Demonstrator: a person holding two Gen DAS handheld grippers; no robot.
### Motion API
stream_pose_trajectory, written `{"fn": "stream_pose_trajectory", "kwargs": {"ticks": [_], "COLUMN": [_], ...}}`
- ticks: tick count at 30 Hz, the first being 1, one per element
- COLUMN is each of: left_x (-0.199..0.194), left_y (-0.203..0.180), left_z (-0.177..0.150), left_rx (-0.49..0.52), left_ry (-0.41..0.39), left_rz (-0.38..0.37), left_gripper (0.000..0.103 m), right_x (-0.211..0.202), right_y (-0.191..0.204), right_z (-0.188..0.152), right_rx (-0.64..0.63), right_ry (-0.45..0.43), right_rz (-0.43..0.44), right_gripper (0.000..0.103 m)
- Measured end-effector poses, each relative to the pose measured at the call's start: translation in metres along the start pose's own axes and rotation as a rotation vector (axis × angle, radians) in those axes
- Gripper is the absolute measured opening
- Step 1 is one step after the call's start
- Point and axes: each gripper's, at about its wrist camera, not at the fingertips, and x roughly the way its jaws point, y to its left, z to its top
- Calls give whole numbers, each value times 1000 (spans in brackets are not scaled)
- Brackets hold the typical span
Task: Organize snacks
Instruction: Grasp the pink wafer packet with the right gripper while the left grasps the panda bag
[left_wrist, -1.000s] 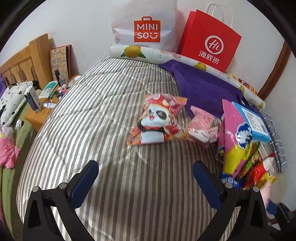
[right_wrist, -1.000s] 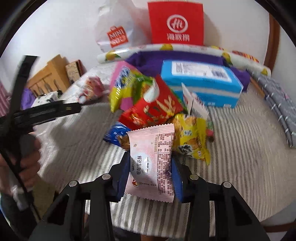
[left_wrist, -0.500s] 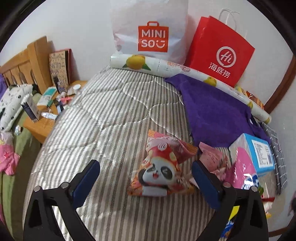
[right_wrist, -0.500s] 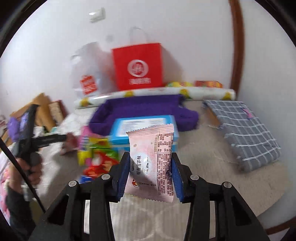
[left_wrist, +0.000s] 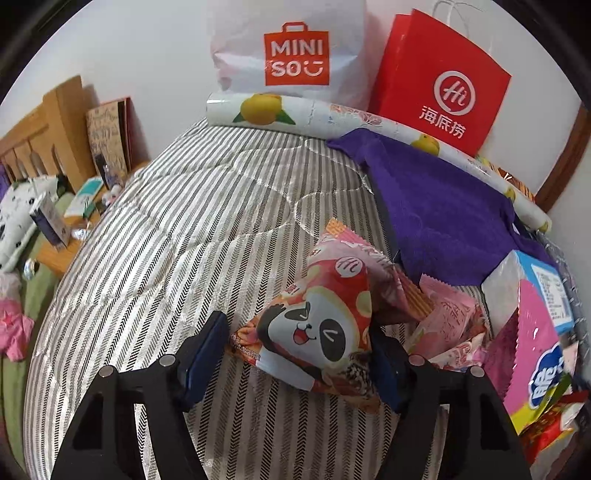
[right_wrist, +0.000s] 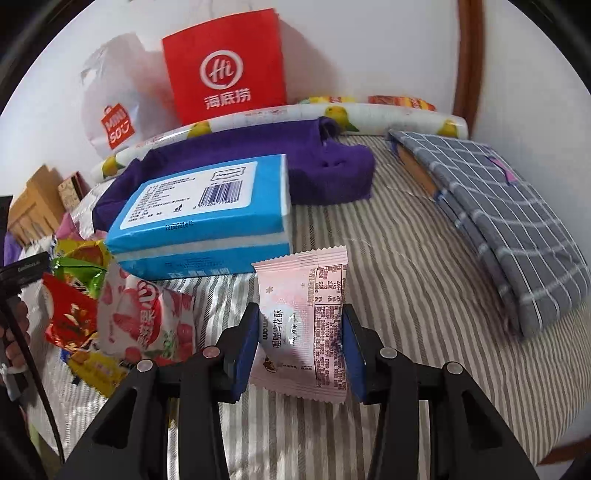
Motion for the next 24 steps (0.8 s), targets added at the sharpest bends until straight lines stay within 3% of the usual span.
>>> {"fn": "stream_pose_trajectory", "kwargs": {"ticks": [16,24], "left_x": [4,-3], "left_y": [-7,-1], "left_z": [1,-3], "left_rx": [24,0], "left_ry": [7,-2], "left_rz": [39,34], "left_gripper": [71,66], "right_x": [23,19], "right_y": [-11,-7], "right_z": [7,6], "right_rx": [49,30], "right_ry": [14,-4], "right_rz": [89,84], "right_gripper": [43,42]}}
